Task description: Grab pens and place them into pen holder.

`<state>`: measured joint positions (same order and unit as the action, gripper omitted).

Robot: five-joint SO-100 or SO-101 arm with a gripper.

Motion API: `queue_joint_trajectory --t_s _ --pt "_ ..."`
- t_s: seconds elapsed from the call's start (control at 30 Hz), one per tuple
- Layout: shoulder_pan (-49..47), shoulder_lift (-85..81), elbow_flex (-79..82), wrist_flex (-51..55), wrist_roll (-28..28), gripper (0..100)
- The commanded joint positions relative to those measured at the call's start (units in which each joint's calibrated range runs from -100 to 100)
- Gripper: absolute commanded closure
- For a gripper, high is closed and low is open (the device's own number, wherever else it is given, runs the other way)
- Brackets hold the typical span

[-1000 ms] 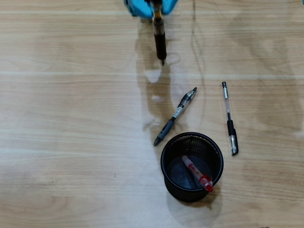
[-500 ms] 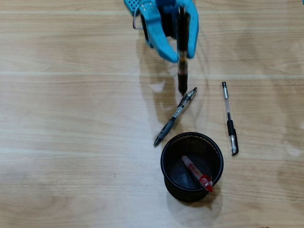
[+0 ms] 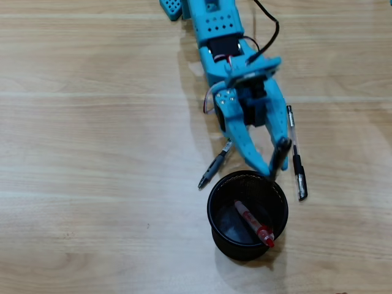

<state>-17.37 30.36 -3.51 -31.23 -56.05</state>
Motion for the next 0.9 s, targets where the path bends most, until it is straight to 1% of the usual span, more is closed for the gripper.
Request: queue_joint_trajectory --t_s 0.0,0.43,0.6,0.63,0.8,0.87 --pt "1.61 1.51 -4.38 -0.58 0.20 98" --pt "3.88 3.19 -4.38 -0.58 -0.01 97" --pt "3.61 3.11 -4.38 -0.58 0.20 86" --pt "3.52 3.02 -4.38 -0.58 0.20 86" --pt "3.52 2.60 -4.38 -1.01 0.20 88" --pt "3.52 0.92 -3.84 -0.67 0.25 90"
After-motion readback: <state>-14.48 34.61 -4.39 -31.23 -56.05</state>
